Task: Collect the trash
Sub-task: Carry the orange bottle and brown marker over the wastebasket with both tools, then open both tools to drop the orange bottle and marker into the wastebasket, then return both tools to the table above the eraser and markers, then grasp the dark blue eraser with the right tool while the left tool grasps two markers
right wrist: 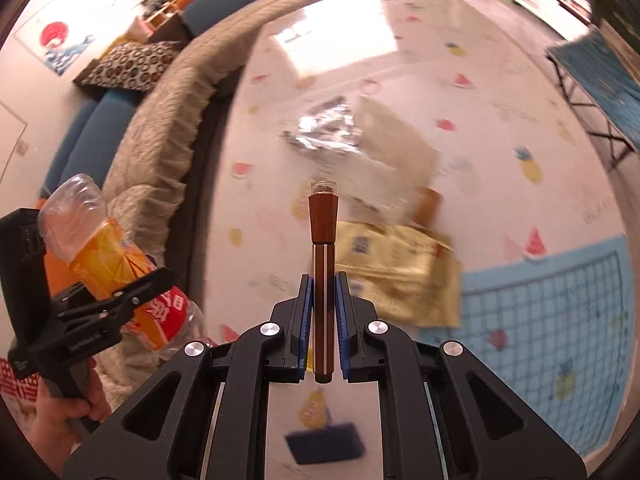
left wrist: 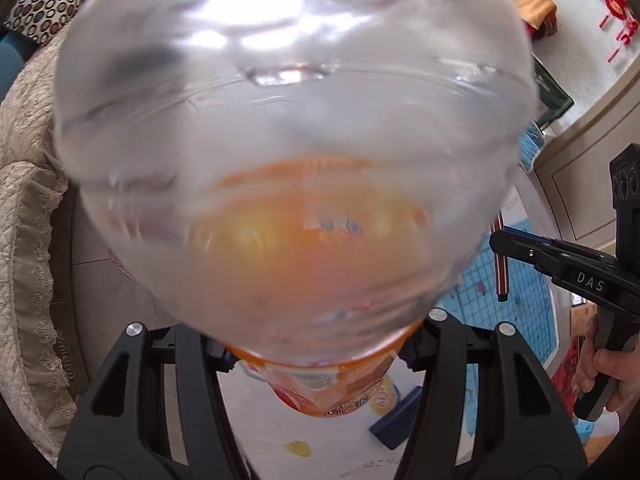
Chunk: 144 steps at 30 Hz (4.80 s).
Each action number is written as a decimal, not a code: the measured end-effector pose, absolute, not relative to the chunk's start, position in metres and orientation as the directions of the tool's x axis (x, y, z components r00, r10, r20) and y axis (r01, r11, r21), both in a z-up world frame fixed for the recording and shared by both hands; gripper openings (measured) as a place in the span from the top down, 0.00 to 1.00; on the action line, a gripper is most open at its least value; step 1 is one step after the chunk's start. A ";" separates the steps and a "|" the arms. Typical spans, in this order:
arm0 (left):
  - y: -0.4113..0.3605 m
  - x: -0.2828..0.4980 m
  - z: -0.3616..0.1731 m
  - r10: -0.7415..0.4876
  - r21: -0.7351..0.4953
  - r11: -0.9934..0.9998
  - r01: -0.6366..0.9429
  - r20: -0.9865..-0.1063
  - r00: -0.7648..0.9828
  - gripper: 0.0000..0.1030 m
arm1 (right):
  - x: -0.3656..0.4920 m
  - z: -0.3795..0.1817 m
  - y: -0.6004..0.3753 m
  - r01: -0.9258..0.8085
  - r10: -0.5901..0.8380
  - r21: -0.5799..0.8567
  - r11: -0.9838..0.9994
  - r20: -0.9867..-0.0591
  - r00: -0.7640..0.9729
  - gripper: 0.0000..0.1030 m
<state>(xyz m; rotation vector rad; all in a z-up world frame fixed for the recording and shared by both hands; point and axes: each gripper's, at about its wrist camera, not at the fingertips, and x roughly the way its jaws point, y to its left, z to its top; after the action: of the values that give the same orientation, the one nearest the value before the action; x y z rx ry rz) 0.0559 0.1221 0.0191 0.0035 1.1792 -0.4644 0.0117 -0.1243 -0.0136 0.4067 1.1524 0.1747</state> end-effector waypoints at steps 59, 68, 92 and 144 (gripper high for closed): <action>0.349 0.283 -0.187 -0.240 -0.225 0.963 0.150 -0.967 0.090 0.34 | 0.308 -0.218 0.227 -0.001 0.319 0.320 0.947 -0.944 0.082 0.55; 0.353 0.258 -0.182 -0.240 -0.218 0.965 0.148 -0.959 0.151 0.33 | 0.306 -0.189 0.209 0.010 0.374 0.378 0.926 -0.920 0.114 0.54; 0.254 0.182 0.034 -0.278 -0.128 0.928 0.349 -0.863 0.421 0.07 | 0.153 -0.006 0.011 -0.076 0.473 0.478 0.875 -0.814 0.337 0.37; 0.042 0.008 -0.161 -0.249 -0.164 0.805 0.571 -0.966 0.073 0.25 | -0.163 -0.156 0.002 -0.943 0.233 0.043 0.329 -0.972 0.037 0.25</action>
<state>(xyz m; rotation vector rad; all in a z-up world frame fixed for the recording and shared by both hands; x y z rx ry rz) 0.0082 0.0424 -0.1612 0.2878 1.3668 -0.6280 -0.1627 0.0019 -0.1565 -0.7893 1.1787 1.0645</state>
